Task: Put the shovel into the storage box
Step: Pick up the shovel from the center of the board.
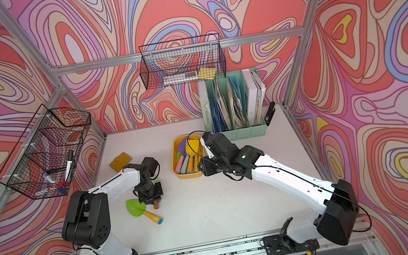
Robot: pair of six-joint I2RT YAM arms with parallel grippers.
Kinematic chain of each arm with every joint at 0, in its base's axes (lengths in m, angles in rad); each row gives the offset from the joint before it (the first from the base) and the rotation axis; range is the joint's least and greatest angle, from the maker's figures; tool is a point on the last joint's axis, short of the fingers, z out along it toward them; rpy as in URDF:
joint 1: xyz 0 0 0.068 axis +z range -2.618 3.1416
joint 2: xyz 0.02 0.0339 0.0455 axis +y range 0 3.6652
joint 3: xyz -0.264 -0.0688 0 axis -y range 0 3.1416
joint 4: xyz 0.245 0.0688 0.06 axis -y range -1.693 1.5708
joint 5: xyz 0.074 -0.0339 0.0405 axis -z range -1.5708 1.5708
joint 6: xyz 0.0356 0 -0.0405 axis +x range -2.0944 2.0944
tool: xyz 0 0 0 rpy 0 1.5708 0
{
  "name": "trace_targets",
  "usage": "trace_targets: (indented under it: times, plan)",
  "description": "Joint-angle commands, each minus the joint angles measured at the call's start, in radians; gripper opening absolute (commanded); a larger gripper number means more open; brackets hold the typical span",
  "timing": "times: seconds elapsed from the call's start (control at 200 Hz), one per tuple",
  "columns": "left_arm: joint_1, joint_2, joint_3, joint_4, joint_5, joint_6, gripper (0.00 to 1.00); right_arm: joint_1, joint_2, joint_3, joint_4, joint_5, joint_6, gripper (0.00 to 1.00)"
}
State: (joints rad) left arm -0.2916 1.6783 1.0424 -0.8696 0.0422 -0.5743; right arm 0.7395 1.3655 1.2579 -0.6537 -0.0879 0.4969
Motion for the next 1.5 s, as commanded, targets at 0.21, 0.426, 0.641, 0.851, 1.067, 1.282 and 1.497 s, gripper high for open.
trace_targets:
  times: [0.21, 0.426, 0.641, 0.851, 1.067, 1.282, 1.497]
  plan:
    - [-0.088, -0.247, 0.118, -0.117, 0.051, -0.039, 0.17, -0.029, 0.089, -0.002, 0.189, -0.207, 0.083, 0.4]
    - [-0.135, -0.354, 0.152, -0.114, 0.109, -0.074, 0.17, -0.037, 0.19, 0.054, 0.281, -0.271, 0.173, 0.41]
    - [-0.199, -0.336, 0.16, -0.04, 0.156, -0.102, 0.17, -0.038, 0.261, 0.112, 0.336, -0.302, 0.205, 0.42]
    - [-0.242, -0.303, 0.171, 0.023, 0.165, -0.127, 0.16, -0.054, 0.31, 0.135, 0.356, -0.317, 0.227, 0.43]
    - [-0.258, -0.294, 0.176, 0.06, 0.187, -0.144, 0.16, -0.062, 0.34, 0.143, 0.376, -0.335, 0.24, 0.43]
    - [-0.278, -0.278, 0.193, 0.073, 0.207, -0.151, 0.16, -0.065, 0.368, 0.167, 0.377, -0.345, 0.235, 0.43]
    - [-0.297, -0.273, 0.207, 0.086, 0.212, -0.164, 0.16, -0.068, 0.392, 0.178, 0.378, -0.352, 0.235, 0.38]
